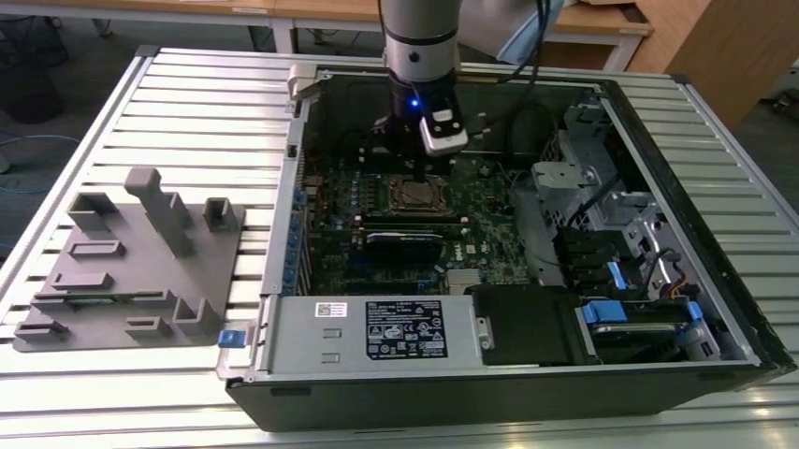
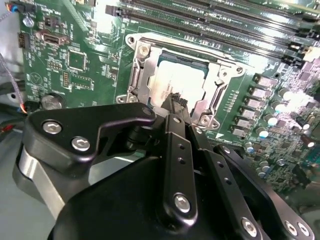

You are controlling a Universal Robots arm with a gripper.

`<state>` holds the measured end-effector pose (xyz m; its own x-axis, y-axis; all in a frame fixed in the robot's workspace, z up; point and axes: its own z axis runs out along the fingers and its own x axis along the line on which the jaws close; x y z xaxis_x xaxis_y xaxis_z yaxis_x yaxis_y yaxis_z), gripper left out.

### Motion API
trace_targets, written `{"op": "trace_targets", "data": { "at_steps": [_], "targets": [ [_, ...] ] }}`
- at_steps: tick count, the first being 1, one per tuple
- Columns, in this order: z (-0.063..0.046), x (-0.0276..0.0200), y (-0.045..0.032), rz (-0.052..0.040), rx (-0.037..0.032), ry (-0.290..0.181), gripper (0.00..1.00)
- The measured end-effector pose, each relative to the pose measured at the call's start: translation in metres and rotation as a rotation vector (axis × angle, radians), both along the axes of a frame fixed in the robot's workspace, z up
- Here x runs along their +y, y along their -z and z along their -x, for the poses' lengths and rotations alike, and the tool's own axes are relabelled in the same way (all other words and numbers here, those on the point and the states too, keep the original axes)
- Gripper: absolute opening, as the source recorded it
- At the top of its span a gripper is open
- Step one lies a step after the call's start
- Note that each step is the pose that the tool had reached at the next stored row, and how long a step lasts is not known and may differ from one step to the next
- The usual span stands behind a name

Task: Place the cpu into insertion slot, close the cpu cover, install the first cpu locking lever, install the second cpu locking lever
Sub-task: 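Install the first cpu locking lever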

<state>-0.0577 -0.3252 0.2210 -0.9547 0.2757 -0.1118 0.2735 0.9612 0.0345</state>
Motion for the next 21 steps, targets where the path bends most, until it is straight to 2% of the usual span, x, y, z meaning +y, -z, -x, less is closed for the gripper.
{"op": "trace_targets", "data": {
  "at_steps": [1, 2, 3, 6, 7, 9, 21],
  "targets": [
    [0.0, 0.0, 0.0004, 0.0007, 0.0052, -0.009, 0.11],
    [0.0, 0.0, 0.0007, 0.002, 0.0135, -0.016, 0.11],
    [0.0, 0.0, 0.0009, 0.0039, 0.0252, -0.022, 0.11],
    [0.0, 0.0, 0.0014, 0.0108, 0.0683, -0.04, 0.11],
    [0.0, 0.0, 0.0014, 0.0123, 0.0791, -0.042, 0.11],
    [0.0, -0.0001, 0.0013, 0.0127, 0.0817, -0.042, 0.11],
    [-0.015, -0.0005, 0.0017, 0.0113, 0.0822, -0.047, 0.11]
  ]
}}
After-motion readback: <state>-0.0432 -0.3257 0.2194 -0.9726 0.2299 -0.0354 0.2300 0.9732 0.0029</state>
